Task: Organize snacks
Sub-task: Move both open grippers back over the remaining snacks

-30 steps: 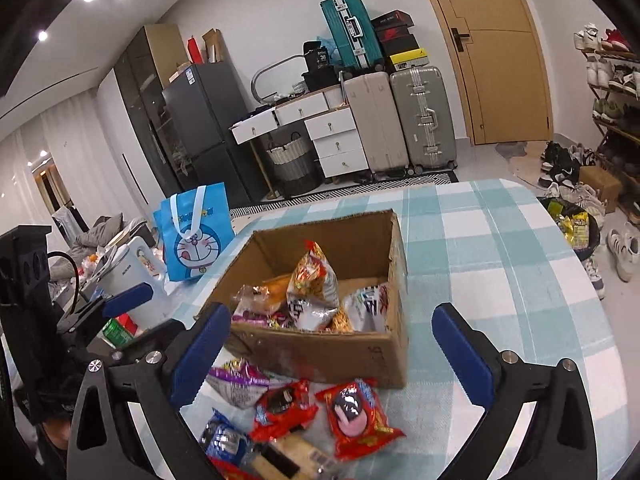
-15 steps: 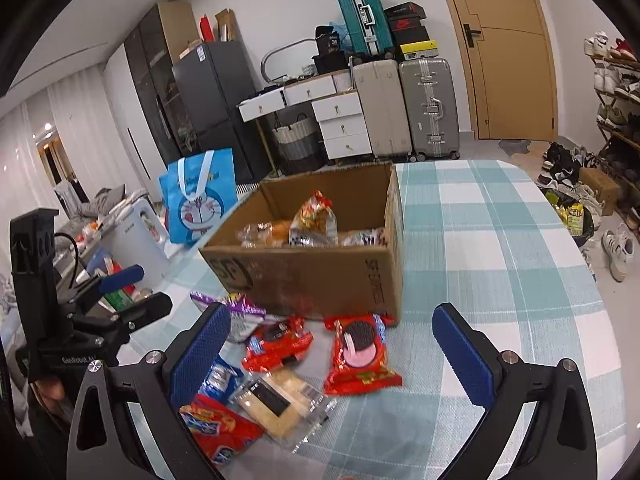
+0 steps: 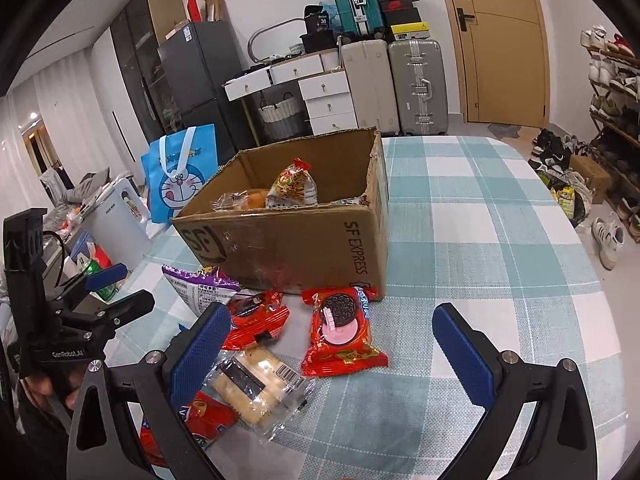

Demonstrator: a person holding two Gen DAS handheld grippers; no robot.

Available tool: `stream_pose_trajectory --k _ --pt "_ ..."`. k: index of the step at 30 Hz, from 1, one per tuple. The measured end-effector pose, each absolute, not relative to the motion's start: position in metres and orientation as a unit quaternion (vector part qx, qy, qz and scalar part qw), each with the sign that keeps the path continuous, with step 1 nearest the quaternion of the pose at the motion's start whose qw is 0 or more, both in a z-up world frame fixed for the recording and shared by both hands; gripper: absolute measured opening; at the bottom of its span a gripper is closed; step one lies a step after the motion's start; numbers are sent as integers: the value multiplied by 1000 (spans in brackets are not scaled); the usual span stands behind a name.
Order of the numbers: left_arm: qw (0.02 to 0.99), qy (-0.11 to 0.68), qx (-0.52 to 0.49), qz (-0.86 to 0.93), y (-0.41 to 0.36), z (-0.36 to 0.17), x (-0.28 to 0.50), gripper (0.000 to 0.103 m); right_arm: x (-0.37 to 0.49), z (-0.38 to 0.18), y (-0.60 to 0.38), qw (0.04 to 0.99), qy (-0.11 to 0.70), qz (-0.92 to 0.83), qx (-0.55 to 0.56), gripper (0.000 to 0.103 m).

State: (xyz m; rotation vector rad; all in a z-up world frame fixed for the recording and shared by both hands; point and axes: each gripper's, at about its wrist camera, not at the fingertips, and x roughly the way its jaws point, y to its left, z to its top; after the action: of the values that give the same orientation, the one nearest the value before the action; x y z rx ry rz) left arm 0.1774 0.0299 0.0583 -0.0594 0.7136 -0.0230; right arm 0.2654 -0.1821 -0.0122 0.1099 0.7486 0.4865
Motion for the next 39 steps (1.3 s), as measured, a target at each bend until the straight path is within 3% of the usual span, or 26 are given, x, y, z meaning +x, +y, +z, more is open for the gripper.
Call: stream_pose_trajectory --k 39 --pt "919 395 -5 -20 13 24 193 102 292 -72 -161 867 447 219 25 103"
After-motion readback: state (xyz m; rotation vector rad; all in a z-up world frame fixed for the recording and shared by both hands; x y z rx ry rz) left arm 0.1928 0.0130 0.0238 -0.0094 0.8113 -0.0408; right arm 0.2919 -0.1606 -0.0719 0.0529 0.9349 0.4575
